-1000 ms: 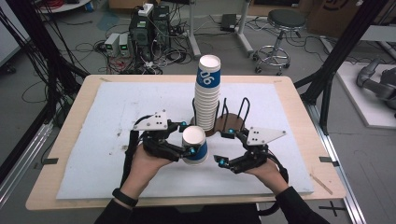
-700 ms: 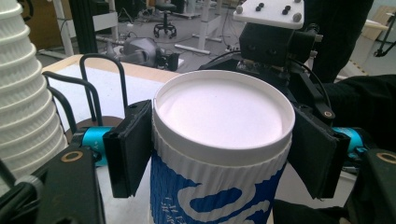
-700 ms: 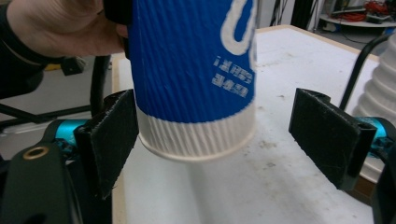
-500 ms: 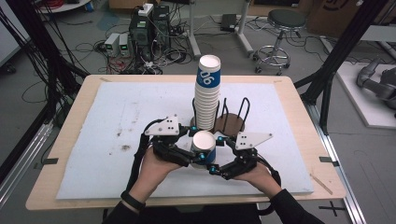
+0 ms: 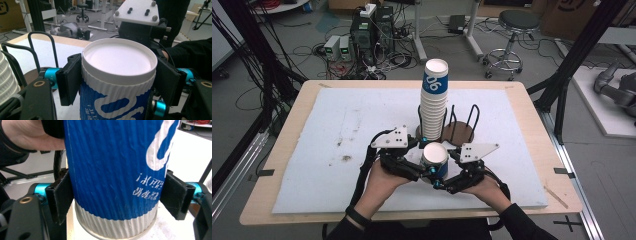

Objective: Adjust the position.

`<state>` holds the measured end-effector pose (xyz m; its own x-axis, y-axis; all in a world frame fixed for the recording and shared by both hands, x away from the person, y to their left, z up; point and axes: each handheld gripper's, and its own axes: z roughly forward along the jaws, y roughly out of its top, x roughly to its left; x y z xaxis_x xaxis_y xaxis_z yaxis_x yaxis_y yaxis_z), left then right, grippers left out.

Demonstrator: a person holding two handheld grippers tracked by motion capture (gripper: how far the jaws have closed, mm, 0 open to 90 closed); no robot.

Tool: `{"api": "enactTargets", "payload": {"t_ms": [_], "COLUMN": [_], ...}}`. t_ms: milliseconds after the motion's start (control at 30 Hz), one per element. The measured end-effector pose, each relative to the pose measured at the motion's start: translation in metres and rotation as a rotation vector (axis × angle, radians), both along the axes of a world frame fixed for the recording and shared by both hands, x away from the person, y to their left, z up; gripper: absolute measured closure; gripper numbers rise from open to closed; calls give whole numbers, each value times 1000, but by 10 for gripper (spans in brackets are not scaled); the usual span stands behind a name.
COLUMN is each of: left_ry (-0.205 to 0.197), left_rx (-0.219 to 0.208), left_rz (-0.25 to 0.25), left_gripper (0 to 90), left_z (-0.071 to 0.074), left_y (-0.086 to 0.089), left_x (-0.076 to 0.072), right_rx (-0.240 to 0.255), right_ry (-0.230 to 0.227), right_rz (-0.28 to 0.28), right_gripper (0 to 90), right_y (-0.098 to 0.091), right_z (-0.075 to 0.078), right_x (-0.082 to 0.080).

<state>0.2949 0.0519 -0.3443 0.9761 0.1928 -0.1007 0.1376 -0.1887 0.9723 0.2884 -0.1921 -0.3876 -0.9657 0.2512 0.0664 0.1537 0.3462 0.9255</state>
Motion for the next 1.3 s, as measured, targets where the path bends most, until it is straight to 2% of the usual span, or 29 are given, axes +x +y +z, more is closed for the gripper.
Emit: {"api": "enactTargets", "payload": {"t_ms": [67,133,267,333,367,400,433,467,500,533,600,633,700,733,833,900,933,967,1000,1033,1067,1100,1133,1167,1200,1300], "left_ry": [6,12,3,-13,-13,-41,-41,-54,-63,-63,-69,-64,-70,-71,-73,-67,-65,-65,-61,-61,-61,-65,-64,-64,-63,-53], "left_rx": [-2,34,66,143,143,198,198,262,299,299,350,366,406,409,366,308,266,266,201,177,177,139,124,124,95,72], "left_rz": [4,-9,-11,-25,-25,-28,-28,-48,-45,-45,-47,-54,-61,-64,-73,-70,-68,-68,-59,-58,-58,-54,-55,-55,-56,-55], "left_gripper": [281,245,211,200,200,200,200,200,200,200,200,203,253,286,284,285,286,287,289,289,289,290,290,291,291,292], "left_z": [0,4,10,18,18,23,23,27,28,28,27,26,22,21,19,19,19,19,19,19,19,19,19,19,18,16], "left_y": [0,1,2,2,2,1,1,-2,-4,-4,-8,-9,-13,-13,-9,-4,-1,-1,4,6,6,8,9,9,9,10], "left_x": [0,0,-1,-2,-2,-5,-5,-7,-9,-9,-11,-11,-11,-11,-7,-4,-3,-3,-1,0,0,0,0,0,1,2], "right_rx": [-4,-10,-17,-39,-39,-84,-84,-123,-140,-164,-180,-198,-220,-220,-213,-173,-137,-109,-90,-74,-54,-36,-22,-22,-3,10], "right_ry": [-2,-8,-16,-23,-23,-41,-41,-46,-62,-70,-75,-54,-64,-60,-62,-56,-55,-44,-39,-33,-28,-20,-10,-10,-4,-1], "right_rz": [6,11,7,13,13,31,31,41,45,51,58,63,71,80,71,59,60,52,46,39,35,33,34,34,27,24], "right_gripper": [234,238,240,240,240,240,240,240,240,240,240,240,240,238,200,193,183,172,168,164,164,163,156,156,153,153], "right_y": [-1,-2,-5,-5,-5,-4,-4,-2,0,1,2,3,4,4,2,-3,-6,-9,-13,-15,-18,-20,-22,-22,-23,-22], "right_z": [1,2,4,5,5,5,5,5,5,5,4,4,5,5,6,7,8,9,10,11,12,13,13,13,14,13], "right_x": [0,1,2,2,2,1,1,-1,-1,-1,-1,-3,-4,-5,-4,-2,0,1,2,3,3,4,4,4,5,5]}}
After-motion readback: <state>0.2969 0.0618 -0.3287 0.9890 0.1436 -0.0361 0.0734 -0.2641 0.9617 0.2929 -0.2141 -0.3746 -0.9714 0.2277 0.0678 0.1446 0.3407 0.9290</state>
